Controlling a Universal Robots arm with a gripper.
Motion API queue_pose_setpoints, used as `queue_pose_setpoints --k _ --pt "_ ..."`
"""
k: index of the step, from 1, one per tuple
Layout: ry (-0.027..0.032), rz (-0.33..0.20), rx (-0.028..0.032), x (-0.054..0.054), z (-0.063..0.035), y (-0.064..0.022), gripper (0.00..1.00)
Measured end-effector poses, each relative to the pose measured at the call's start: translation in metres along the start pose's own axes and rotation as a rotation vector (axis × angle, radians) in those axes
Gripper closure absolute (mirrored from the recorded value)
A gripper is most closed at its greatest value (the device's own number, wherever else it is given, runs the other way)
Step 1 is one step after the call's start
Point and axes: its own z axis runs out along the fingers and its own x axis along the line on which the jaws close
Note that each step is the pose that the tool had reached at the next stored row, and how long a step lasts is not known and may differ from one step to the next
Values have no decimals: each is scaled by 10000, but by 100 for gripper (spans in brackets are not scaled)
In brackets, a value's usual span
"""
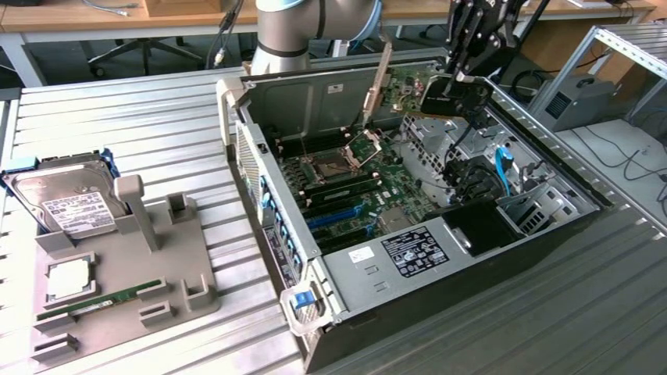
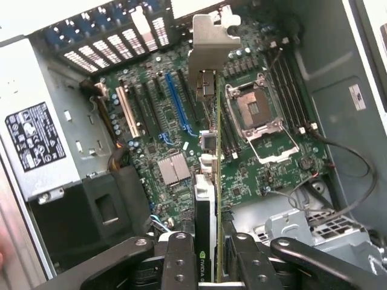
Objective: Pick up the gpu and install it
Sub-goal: 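Insert the gpu into the slot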
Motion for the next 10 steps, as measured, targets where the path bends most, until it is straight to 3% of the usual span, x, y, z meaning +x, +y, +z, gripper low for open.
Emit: queue_pose_setpoints --k 10 --pt "52 -1432 45 -1 0 0 73"
